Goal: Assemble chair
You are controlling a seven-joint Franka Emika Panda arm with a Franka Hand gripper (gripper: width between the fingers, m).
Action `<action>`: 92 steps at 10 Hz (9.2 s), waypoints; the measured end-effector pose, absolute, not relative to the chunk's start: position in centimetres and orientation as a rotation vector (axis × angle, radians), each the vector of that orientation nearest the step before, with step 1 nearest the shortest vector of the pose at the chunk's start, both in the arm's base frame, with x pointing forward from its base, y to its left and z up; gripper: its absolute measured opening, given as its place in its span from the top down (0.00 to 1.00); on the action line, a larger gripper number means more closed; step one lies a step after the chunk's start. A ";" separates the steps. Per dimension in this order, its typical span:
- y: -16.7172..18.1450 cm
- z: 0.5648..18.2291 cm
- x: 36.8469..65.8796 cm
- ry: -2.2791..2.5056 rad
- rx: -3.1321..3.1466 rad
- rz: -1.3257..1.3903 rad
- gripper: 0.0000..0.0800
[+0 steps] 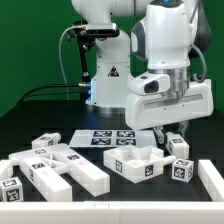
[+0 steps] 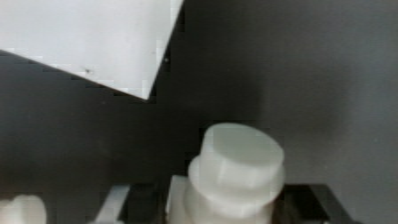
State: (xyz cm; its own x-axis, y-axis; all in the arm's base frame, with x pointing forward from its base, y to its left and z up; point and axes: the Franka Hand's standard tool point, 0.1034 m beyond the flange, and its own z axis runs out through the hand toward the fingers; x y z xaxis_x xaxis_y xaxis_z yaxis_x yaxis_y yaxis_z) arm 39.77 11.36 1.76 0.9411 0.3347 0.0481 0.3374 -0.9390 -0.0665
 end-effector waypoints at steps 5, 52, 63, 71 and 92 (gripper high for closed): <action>10.1 5.0 41.7 -0.459 -3.029 0.030 0.20; -5.6 3.1 42.9 -1.040 -2.889 0.109 0.65; -3.8 3.5 43.5 -0.602 -2.996 0.170 0.19; -2.0 4.3 44.6 0.003 -3.042 0.223 0.19; 1.9 4.2 52.0 0.103 -2.999 0.121 0.97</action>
Offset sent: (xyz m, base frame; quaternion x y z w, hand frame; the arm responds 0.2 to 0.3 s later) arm 0.0171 -0.0202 0.0511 0.0701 -0.0659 0.1221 0.9878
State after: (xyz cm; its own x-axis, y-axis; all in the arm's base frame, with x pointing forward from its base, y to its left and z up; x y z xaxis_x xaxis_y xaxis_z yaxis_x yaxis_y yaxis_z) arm 51.99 1.89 4.25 0.9944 -0.0628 -0.0851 -0.0739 -0.9881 -0.1348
